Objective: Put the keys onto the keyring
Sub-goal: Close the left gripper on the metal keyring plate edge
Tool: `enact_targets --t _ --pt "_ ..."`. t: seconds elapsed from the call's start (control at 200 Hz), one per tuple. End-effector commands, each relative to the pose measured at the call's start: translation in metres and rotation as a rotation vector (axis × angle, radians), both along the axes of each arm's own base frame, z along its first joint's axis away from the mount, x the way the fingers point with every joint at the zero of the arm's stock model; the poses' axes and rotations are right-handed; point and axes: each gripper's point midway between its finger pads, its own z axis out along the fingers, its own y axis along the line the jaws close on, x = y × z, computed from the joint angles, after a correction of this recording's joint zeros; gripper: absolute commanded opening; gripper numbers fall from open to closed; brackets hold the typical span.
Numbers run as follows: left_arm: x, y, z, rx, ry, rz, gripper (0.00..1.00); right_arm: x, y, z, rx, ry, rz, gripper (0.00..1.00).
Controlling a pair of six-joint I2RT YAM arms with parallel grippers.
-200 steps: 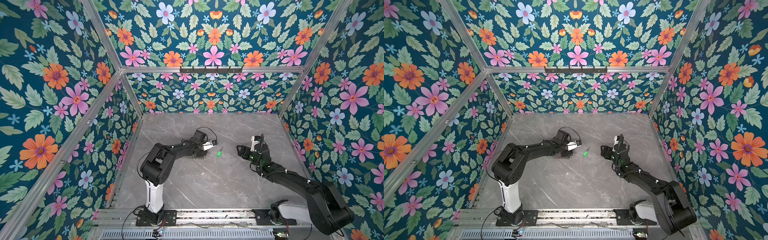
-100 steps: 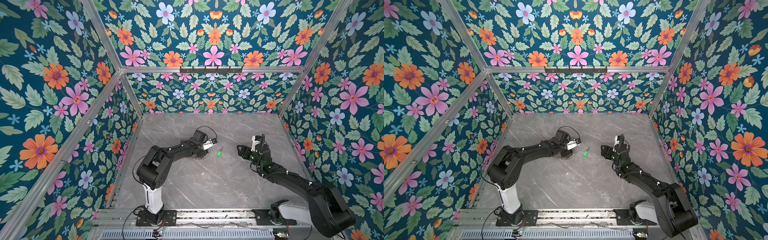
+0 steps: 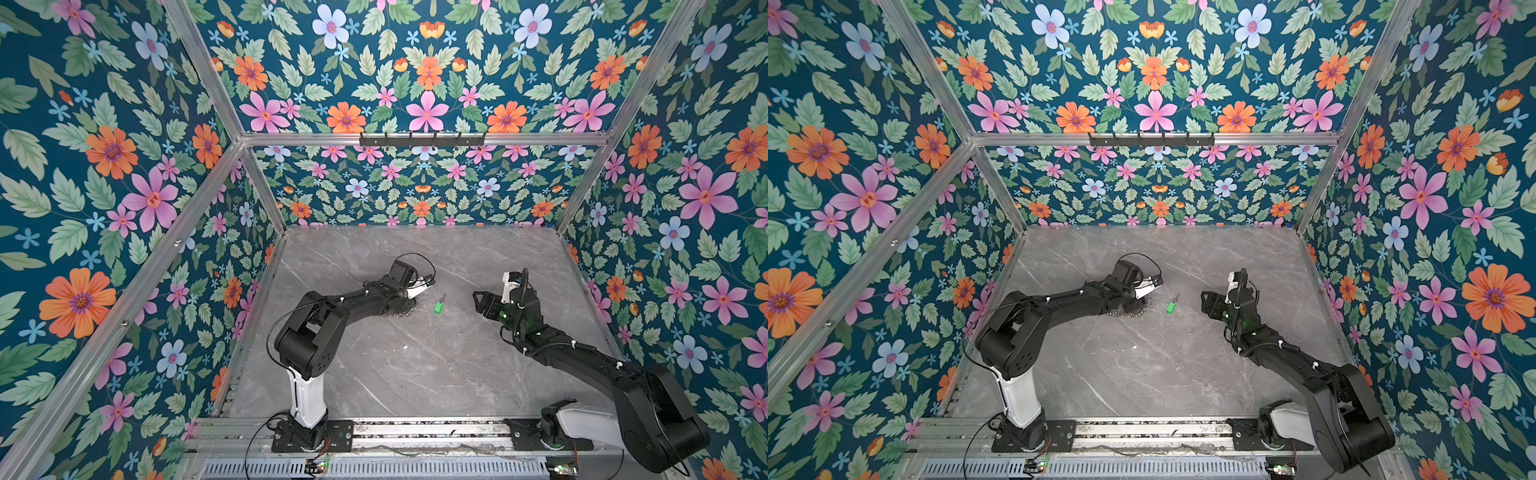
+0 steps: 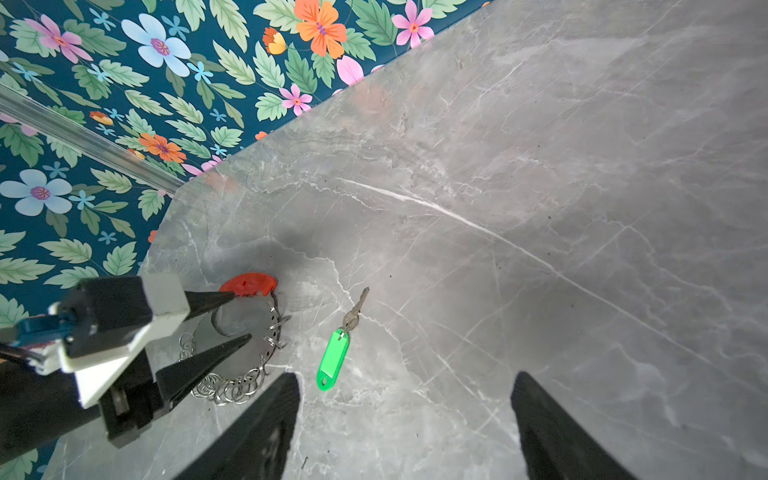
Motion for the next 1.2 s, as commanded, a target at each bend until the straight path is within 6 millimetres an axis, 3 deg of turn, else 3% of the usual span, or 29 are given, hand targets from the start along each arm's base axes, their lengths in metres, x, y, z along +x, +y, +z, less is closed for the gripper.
enact_targets --t 0.0,0.375,0.765,1.01,1.195 --pt "0.01 -0.002 0.013 -0.023 -0.048 0.02 0.48 0.003 0.002 0.007 0.011 -0.022 0.003 0.81" --pt "0.001 -0.012 0.003 -0.005 -0.022 -0.038 0.45 0.002 0.001 0.007 0.008 -0.023 0.0 0.81" --pt "0.013 -0.014 -0.008 0.018 -0.027 0.002 0.46 0.002 0.001 0.008 0.01 -0.023 0.003 0.81" --pt "0.008 -0.015 -0.018 0.028 -0.003 -0.006 0.5 0.002 0.001 0.008 0.01 -0.024 0.003 0.81" --pt "0.006 -0.015 -0.019 0.028 -0.001 -0.007 0.6 0.002 0.001 0.007 0.009 -0.023 0.002 0.81"
